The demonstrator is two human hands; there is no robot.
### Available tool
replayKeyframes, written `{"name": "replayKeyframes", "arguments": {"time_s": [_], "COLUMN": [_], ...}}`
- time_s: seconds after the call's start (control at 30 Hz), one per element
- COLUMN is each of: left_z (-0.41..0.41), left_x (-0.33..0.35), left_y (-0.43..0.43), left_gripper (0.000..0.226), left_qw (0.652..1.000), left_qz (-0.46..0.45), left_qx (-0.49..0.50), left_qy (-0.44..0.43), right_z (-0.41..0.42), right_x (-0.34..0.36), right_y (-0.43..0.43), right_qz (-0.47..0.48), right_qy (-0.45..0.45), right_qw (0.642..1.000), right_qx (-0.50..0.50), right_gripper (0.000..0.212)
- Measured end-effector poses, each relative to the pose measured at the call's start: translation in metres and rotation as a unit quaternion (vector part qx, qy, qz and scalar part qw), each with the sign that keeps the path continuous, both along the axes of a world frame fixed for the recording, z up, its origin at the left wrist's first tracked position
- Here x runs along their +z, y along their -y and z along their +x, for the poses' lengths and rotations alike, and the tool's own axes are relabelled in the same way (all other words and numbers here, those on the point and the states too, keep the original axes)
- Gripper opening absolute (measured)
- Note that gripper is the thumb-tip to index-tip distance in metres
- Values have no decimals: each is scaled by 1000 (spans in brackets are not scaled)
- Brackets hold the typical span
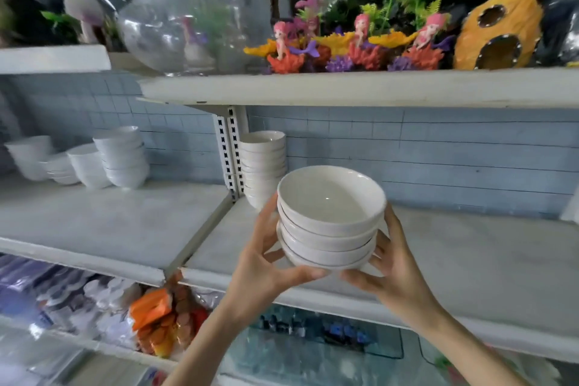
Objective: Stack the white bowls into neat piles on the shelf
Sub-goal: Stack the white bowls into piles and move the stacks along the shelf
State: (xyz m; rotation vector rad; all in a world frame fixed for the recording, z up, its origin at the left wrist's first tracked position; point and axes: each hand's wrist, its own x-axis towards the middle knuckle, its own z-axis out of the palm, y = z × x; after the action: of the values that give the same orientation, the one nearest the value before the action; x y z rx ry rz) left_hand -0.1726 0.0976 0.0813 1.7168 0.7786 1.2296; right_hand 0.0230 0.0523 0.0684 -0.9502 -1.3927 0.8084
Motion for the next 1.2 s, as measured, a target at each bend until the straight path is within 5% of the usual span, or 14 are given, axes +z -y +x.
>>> {"name": "replayKeyframes", "arguments": {"time_s": [0.53,1.2], "left_z": [-179,-323], "left_x": [2,-2], "left_y": [3,-192], "left_gripper": [110,119], "left_qw": [999,994], "left_qz": [3,-24], "left_qx": [51,97], "left_qy": [16,-41], "right_z": [-176,-299], "right_x": [5,10], "right_y": [-21,-249], "right_qz": [-1,-58], "right_qy": [2,76], "right_qw": [998,977], "right_qx": [66,190], "right_gripper": [108,120]}}
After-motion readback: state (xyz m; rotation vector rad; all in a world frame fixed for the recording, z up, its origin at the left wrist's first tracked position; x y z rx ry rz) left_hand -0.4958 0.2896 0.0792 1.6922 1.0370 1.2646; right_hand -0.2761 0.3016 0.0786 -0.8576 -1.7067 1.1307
